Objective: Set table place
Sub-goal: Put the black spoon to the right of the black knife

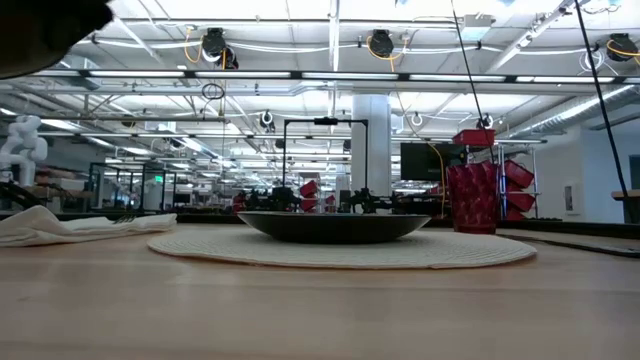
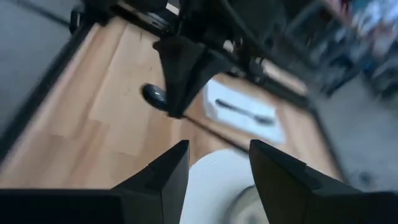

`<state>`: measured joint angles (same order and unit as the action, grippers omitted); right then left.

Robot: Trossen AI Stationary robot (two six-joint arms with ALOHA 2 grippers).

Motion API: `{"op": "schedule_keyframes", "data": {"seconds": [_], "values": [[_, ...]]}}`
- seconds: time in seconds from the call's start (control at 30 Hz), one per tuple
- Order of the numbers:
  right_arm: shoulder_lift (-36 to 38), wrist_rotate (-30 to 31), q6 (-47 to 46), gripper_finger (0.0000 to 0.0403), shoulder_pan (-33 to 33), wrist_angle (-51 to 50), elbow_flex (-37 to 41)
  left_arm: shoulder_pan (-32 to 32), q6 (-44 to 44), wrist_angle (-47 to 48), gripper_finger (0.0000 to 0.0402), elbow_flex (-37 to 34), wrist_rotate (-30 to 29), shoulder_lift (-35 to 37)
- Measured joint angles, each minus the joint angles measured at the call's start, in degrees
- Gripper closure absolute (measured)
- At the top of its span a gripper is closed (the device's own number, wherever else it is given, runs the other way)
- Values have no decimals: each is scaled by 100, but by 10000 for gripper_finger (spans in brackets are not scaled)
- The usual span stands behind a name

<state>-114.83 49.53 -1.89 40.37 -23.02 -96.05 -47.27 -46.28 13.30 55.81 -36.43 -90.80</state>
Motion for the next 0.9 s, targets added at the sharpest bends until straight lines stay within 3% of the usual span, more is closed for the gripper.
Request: {"op": "schedule_keyframes", "data": {"seconds": [0.2,0.3,0.53,0.9], "values": [[0,-52,2747,247,61,447,0,-4,181,-166,401,0,501,0],[0,-198,3676,247,69,471,0,-11,340,-277,401,0,763,0],[-10,-784,4213,248,18,221,9,-13,516,-297,401,0,1104,0],[-317,-764,5227,274,-21,507,11,-81,969,-572,401,0,1518,0]]}}
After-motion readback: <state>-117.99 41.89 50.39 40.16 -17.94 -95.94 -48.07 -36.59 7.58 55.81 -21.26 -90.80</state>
